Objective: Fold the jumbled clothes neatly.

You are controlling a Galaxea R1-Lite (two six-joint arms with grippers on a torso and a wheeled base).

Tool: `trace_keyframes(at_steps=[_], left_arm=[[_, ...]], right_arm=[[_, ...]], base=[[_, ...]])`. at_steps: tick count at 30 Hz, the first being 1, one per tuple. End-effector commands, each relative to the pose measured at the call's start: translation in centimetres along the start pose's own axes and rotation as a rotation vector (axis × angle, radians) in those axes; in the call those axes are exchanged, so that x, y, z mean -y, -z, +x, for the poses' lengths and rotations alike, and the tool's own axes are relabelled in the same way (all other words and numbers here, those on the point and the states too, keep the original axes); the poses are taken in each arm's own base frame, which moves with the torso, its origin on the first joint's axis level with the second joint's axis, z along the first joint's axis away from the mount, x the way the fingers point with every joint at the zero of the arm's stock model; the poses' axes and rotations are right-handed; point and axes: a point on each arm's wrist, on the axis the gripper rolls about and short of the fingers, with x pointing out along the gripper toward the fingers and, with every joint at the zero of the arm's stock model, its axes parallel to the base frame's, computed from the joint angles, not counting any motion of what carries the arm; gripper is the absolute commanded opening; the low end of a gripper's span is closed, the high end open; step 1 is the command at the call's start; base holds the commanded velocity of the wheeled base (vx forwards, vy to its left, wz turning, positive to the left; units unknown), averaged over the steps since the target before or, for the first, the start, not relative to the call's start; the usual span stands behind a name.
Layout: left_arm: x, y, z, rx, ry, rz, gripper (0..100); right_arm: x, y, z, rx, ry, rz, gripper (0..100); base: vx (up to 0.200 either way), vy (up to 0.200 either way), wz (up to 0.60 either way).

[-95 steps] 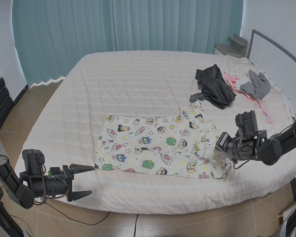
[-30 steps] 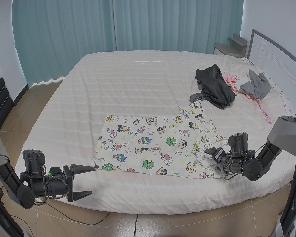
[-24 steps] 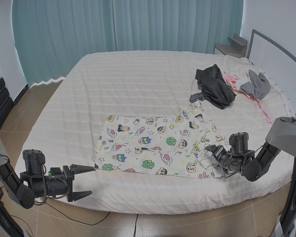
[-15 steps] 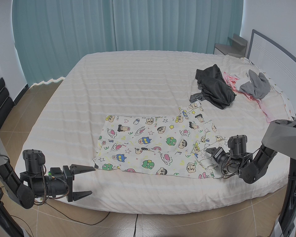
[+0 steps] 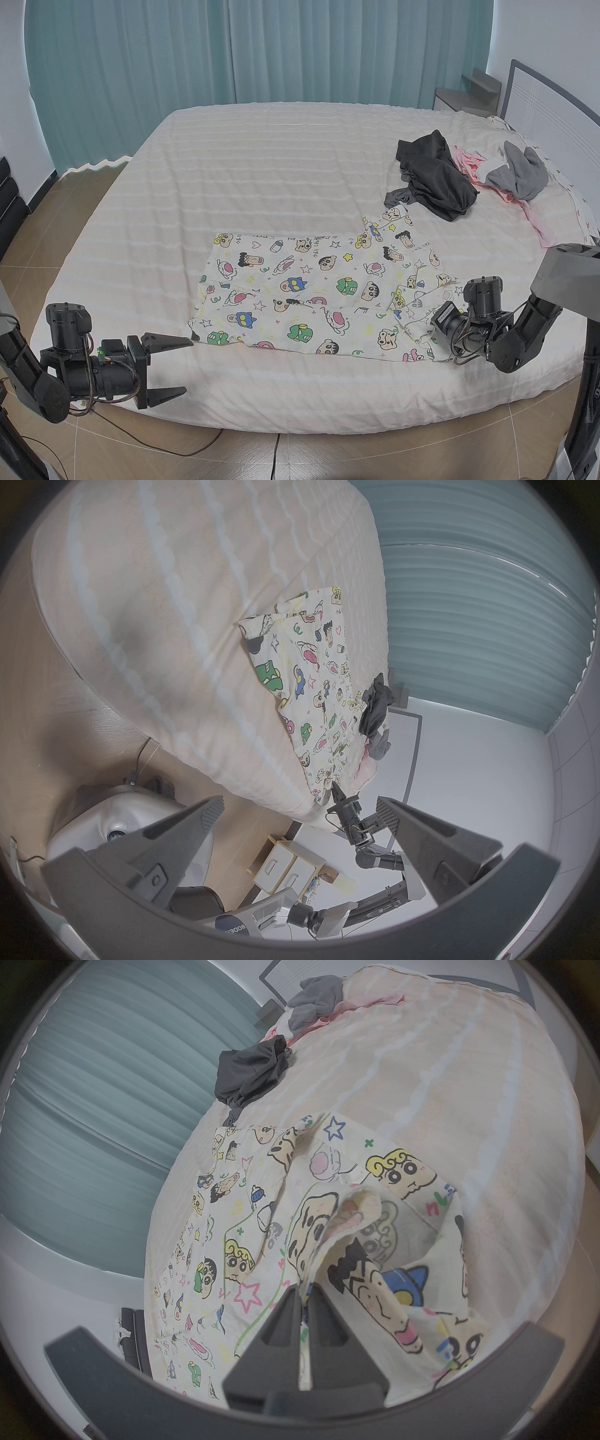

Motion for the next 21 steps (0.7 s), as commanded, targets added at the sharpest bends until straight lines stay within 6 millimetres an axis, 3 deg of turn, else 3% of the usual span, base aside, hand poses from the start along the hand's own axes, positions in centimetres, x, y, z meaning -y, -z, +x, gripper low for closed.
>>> trace_keyframes(at_steps=[1,11,21], left_arm=[[0.0,0.0,0.0,-0.001,0.000,0.000,100],[0.0,0.1,0.0,-0.001,-0.001,-0.001,100],[0.0,0.0,0.0,0.000,-0.001,-0.001,100]], right_arm=[[-0.7,-0.1,-1.0,0.004,-0.023,-0.004,0],[-4.7,-0.3,-4.4,0.033,-0.057,-0.044,0],[-7.4,-1.6,-5.6,0.042,-0.040,-0.049,0]], base=[[0.000,0.000,0.00],[0.000,0.000,0.00],[0.000,0.000,0.00]])
